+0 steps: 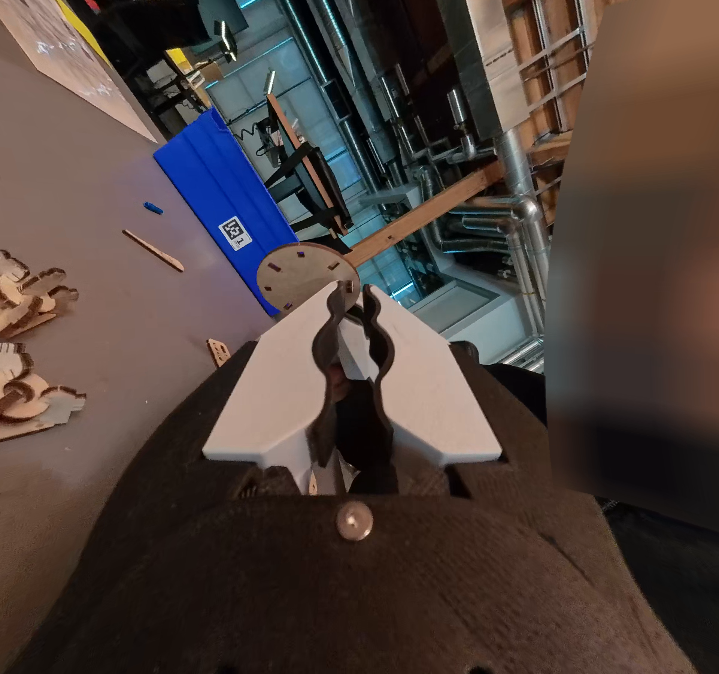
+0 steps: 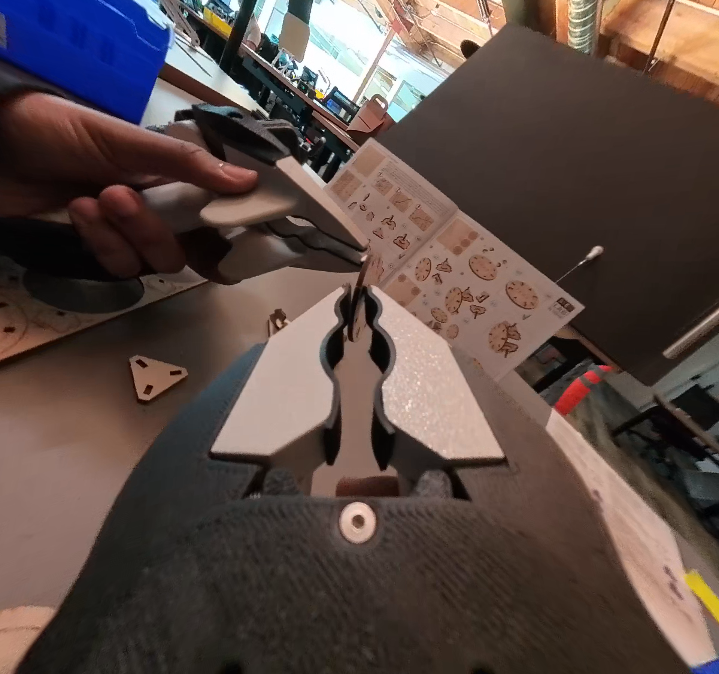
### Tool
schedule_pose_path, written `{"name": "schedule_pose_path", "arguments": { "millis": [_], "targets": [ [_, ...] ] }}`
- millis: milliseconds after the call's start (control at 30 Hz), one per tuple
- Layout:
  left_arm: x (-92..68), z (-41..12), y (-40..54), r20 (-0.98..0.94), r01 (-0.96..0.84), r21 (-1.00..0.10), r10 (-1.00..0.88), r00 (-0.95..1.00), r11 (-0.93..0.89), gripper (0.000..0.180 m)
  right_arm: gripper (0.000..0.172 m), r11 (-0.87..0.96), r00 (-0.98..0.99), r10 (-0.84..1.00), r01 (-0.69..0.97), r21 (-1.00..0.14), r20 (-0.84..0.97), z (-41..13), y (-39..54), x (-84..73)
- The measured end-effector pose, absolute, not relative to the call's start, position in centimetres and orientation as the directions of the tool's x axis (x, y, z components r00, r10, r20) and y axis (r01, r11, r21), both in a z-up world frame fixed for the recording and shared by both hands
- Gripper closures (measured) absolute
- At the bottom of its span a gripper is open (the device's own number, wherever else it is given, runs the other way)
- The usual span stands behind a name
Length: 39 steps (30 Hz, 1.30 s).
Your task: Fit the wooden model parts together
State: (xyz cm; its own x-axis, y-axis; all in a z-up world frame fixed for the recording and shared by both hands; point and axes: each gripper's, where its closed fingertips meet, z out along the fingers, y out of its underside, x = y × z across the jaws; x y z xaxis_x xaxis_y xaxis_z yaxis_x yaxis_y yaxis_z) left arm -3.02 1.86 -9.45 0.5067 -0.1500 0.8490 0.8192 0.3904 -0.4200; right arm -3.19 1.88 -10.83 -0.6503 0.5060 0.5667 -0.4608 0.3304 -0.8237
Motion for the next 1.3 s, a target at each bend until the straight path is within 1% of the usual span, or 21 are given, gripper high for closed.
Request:
{"name": "schedule_pose_path", "arguments": {
  "millis": [133, 267, 333, 400, 433, 467, 533, 567, 667, 733, 833, 967, 1067, 1133, 1200, 1300],
  "targets": [
    [-3.0, -9.5, 1.8, 0.850, 0.823, -0.418, -0.152, 0.503, 0.386, 0.180, 0.167, 0.365, -0.595, 0.498, -0.516, -0.775, 0.631, -10.7, 1.8, -3.0],
    [-2.7, -9.4, 1.8, 0.847, 0.831, -0.415, -0.177, 0.502, 0.372, 0.180, 0.167, 0.380, -0.569, 0.476, -0.554, -0.740, 0.670, -10.7, 1.7, -2.8],
    [-2.6, -9.4, 1.8, 0.843, 0.832, -0.425, -0.179, 0.507, 0.355, 0.180, 0.164, 0.373, -0.573, 0.453, -0.575, -0.728, 0.684, -11.0, 1.5, -2.3],
    [-2.2, -9.4, 1.9, 0.837, 0.834, -0.449, -0.177, 0.518, 0.320, 0.180, 0.157, 0.340, -0.604, 0.418, -0.589, -0.733, 0.679, -11.4, 1.3, -1.6],
    [-2.1, -9.4, 1.9, 0.832, 0.832, -0.464, -0.173, 0.527, 0.304, 0.180, 0.147, 0.315, -0.641, 0.392, -0.580, -0.751, 0.660, -11.7, 1.2, -1.2],
    [-2.1, -9.5, 1.8, 0.828, 0.830, -0.477, -0.168, 0.534, 0.288, 0.180, 0.140, 0.283, -0.708, 0.352, -0.542, -0.791, 0.612, -12.1, 1.1, -0.7],
    [-2.0, -9.7, 1.5, 0.827, 0.830, -0.494, -0.156, 0.540, 0.257, 0.180, 0.123, 0.212, -0.862, 0.250, -0.395, -0.894, 0.441, -12.7, 1.0, 0.3],
    [-2.0, -9.8, 1.4, 0.829, 0.836, -0.494, -0.162, 0.535, 0.238, 0.180, 0.117, 0.181, -0.892, 0.257, -0.333, -0.926, 0.371, -12.3, 1.5, -0.1],
    [-1.4, -10.1, 1.6, 0.840, 0.859, -0.488, -0.184, 0.510, 0.154, 0.180, 0.108, 0.095, -0.931, 0.275, -0.224, -0.970, 0.241, -11.1, 3.0, -1.4],
    [-0.5, -10.5, 2.1, 0.851, 0.873, -0.482, -0.195, 0.487, 0.072, 0.180, 0.104, 0.090, -0.945, 0.235, -0.211, -0.973, 0.227, -11.1, 3.4, -1.2],
    [1.2, -11.7, 3.2, 0.878, 0.886, -0.458, -0.194, 0.438, -0.072, 0.180, 0.097, 0.151, -0.958, 0.143, -0.228, -0.962, 0.249, -12.4, 3.0, 0.0],
    [2.7, -12.3, 4.0, 0.893, 0.889, -0.428, -0.226, 0.389, -0.162, 0.180, 0.101, 0.167, -0.947, 0.100, -0.287, -0.943, 0.306, -12.8, 2.8, 1.0],
    [3.1, -12.3, 4.2, 0.891, 0.883, -0.432, -0.237, 0.386, -0.184, 0.180, 0.103, 0.165, -0.947, 0.069, -0.299, -0.940, 0.314, -12.9, 2.7, 1.6],
    [3.1, -12.0, 4.2, 0.888, 0.884, -0.433, -0.253, 0.385, -0.177, 0.180, 0.101, 0.149, -0.957, 0.047, -0.277, -0.949, 0.287, -12.8, 2.6, 2.1],
    [3.0, -11.8, 4.2, 0.888, 0.891, -0.425, -0.267, 0.375, -0.162, 0.180, 0.099, 0.121, -0.974, 0.040, -0.215, -0.969, 0.221, -12.3, 2.4, 2.3],
    [3.2, -11.7, 4.5, 0.889, 0.898, -0.411, -0.287, 0.357, -0.157, 0.180, 0.105, 0.133, -0.977, 0.049, -0.198, -0.971, 0.206, -12.5, 2.2, 2.1]
  ]
}}
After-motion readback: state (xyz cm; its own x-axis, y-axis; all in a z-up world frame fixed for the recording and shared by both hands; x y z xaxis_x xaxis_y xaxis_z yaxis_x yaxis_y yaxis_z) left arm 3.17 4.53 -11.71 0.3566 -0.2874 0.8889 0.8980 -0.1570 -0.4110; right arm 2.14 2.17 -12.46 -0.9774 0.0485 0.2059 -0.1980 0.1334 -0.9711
